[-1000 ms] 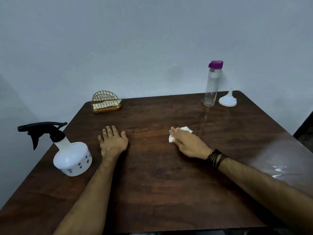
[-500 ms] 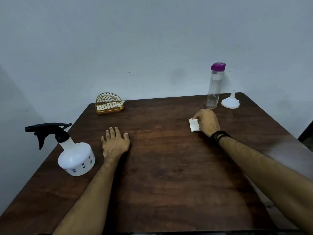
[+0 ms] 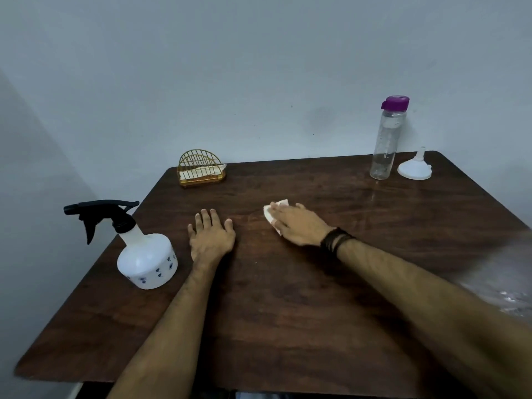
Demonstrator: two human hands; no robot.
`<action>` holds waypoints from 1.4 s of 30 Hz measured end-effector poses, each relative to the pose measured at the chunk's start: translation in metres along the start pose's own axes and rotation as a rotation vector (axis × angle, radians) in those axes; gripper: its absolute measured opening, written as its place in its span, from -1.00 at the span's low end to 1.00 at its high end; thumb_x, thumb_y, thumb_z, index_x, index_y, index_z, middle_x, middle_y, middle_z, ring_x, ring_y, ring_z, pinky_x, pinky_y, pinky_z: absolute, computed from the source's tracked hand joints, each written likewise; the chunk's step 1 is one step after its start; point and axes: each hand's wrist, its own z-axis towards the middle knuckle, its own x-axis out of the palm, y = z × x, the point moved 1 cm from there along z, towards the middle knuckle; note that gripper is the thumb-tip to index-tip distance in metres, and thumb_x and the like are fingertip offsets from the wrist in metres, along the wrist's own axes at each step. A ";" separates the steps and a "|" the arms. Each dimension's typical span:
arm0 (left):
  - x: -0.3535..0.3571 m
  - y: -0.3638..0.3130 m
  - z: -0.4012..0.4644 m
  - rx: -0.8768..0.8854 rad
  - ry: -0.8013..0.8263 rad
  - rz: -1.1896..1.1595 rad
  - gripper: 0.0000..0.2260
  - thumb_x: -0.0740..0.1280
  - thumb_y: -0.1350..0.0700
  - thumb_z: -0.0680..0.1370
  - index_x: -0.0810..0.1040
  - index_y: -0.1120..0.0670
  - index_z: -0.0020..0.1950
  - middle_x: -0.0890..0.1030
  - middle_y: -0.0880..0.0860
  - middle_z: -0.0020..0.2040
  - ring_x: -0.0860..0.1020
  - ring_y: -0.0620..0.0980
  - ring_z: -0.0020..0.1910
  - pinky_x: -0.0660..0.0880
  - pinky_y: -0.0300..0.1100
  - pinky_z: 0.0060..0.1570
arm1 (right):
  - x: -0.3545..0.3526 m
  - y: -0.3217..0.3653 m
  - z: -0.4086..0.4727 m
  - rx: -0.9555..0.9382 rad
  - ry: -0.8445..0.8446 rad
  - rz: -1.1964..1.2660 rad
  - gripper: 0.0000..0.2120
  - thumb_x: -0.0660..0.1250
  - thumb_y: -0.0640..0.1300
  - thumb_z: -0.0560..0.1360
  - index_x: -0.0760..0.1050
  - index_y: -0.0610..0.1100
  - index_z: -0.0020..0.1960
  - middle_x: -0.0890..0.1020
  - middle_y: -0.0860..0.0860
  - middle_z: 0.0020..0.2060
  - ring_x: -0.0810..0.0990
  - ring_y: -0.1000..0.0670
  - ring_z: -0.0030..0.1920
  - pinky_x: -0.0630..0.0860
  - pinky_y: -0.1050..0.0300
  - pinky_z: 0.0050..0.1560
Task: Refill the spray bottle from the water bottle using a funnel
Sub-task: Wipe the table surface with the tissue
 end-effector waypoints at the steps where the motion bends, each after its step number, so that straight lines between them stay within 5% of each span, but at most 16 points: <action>1: 0.000 0.000 0.000 -0.001 -0.003 0.000 -0.40 -0.14 -0.18 0.68 -0.08 0.12 0.64 -0.09 0.14 0.65 -0.12 0.11 0.62 -0.16 0.13 0.56 | -0.001 -0.005 0.015 0.048 0.014 0.004 -0.51 -0.02 -0.03 0.72 0.11 -0.10 0.63 0.11 -0.03 0.63 0.12 -0.05 0.61 0.05 -0.19 0.55; 9: 0.003 0.003 0.003 0.016 -0.047 -0.014 -0.45 -0.12 -0.09 0.69 -0.04 0.11 0.64 -0.05 0.13 0.65 -0.09 0.10 0.62 -0.13 0.12 0.56 | 0.031 0.064 0.019 -0.221 0.018 -0.020 -0.42 0.05 0.02 0.70 0.03 -0.16 0.64 0.13 -0.05 0.63 0.09 -0.01 0.62 0.01 -0.17 0.57; 18: -0.002 0.004 0.004 0.035 -0.041 -0.007 -0.46 -0.09 -0.06 0.69 -0.03 0.11 0.64 -0.04 0.13 0.65 -0.08 0.09 0.62 -0.10 0.13 0.56 | 0.014 0.042 0.109 -0.034 0.149 -0.096 -0.41 -0.08 0.12 0.70 -0.05 -0.08 0.65 -0.05 -0.02 0.65 -0.06 -0.04 0.64 -0.13 -0.33 0.56; 27: 0.000 0.003 0.007 0.040 -0.069 -0.027 -0.46 -0.03 -0.02 0.68 0.01 0.14 0.63 0.01 0.15 0.64 -0.04 0.12 0.62 -0.08 0.16 0.55 | 0.024 0.070 -0.047 -0.473 -0.088 0.004 -0.56 0.13 0.00 0.66 0.36 -0.04 0.51 0.45 0.03 0.45 0.39 0.00 0.43 0.20 -0.09 0.49; 30: 0.000 0.003 0.006 0.039 -0.058 -0.030 -0.46 -0.03 -0.02 0.68 0.01 0.14 0.63 0.00 0.16 0.64 -0.04 0.12 0.62 -0.08 0.16 0.55 | 0.028 0.075 -0.057 -0.495 -0.167 0.034 -0.69 0.20 -0.04 0.63 0.56 -0.05 0.32 0.61 0.02 0.15 0.53 -0.02 0.15 0.42 0.00 0.31; 32: -0.002 0.003 0.004 0.045 -0.053 -0.029 -0.46 -0.04 -0.02 0.68 0.00 0.14 0.64 -0.01 0.15 0.64 -0.05 0.12 0.62 -0.09 0.15 0.55 | 0.026 0.073 -0.040 -0.435 -0.197 -0.002 -0.71 0.17 -0.04 0.64 0.58 -0.04 0.25 0.61 0.02 0.03 0.52 -0.04 0.13 0.45 -0.05 0.23; 34: -0.003 0.004 0.003 0.051 -0.042 -0.023 -0.46 -0.04 -0.03 0.69 0.00 0.13 0.64 -0.02 0.15 0.64 -0.05 0.11 0.62 -0.09 0.14 0.55 | 0.022 0.067 -0.015 -0.343 -0.179 -0.042 -0.64 0.10 0.01 0.67 0.54 -0.04 0.34 0.60 0.00 0.19 0.46 -0.09 0.33 0.43 -0.10 0.31; 36: -0.004 0.007 0.002 0.057 -0.026 -0.016 -0.46 -0.05 -0.04 0.69 -0.01 0.12 0.64 -0.02 0.14 0.64 -0.06 0.11 0.62 -0.09 0.13 0.55 | 0.021 0.066 -0.003 -0.260 -0.143 0.025 -0.62 0.10 0.06 0.67 0.54 -0.05 0.34 0.55 -0.04 0.23 0.51 -0.11 0.29 0.52 -0.14 0.23; 38: -0.005 0.008 0.002 0.059 -0.017 -0.019 -0.47 -0.06 -0.04 0.69 -0.01 0.11 0.64 -0.03 0.14 0.65 -0.06 0.10 0.62 -0.10 0.13 0.55 | 0.024 0.079 -0.015 -0.331 -0.136 0.067 -0.60 0.08 0.10 0.65 0.55 -0.05 0.29 0.53 -0.02 0.15 0.56 -0.06 0.14 0.59 -0.10 0.08; 42: -0.005 0.006 0.004 0.057 -0.018 -0.014 -0.46 -0.07 -0.06 0.69 -0.01 0.12 0.64 -0.03 0.14 0.65 -0.06 0.10 0.62 -0.10 0.13 0.55 | 0.029 0.098 -0.073 -0.548 -0.072 0.105 -0.63 0.13 0.06 0.67 0.48 0.01 0.40 0.52 -0.01 0.19 0.53 -0.02 0.14 0.58 0.02 -0.01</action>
